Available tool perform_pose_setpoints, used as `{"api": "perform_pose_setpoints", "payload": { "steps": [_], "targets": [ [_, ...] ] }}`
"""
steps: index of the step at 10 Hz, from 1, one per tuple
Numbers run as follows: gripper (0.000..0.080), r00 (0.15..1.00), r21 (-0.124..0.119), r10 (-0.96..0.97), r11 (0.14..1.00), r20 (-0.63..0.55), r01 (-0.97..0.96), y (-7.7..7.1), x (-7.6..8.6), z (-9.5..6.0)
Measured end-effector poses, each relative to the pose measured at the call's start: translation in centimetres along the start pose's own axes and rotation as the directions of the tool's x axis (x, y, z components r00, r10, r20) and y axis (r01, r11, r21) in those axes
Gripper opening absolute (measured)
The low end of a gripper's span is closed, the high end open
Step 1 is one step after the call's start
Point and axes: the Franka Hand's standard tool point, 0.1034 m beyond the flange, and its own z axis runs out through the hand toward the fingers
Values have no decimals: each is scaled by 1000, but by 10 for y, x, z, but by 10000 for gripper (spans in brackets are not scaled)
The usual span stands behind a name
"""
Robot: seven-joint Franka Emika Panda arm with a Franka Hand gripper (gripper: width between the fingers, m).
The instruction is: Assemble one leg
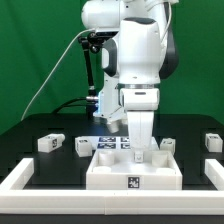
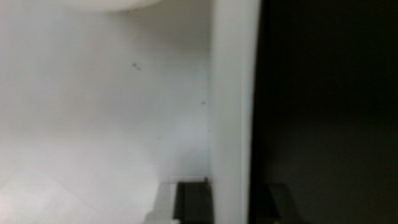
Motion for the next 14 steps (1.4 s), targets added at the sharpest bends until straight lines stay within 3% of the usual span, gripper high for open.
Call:
{"api": "perform_pose_setpoints", "payload": {
  "steps": [4,5,7,9,10,12,14],
  "targets": [
    [58,1000,7,-7,1000,4,7,0,0,0],
    [58,999,56,-40,998,29,39,5,2,0],
    [58,998,70,-60,996,30,58,15,13,0],
    [58,995,104,-88,991,38,83,21,27,-3],
    [58,996,93,-82,993,34,78,21,25,-3],
    [58,996,94,-81,993,34,77,21,25,-2],
    [58,995,90,-93,992,27,90,24,35,-1]
  ]
}}
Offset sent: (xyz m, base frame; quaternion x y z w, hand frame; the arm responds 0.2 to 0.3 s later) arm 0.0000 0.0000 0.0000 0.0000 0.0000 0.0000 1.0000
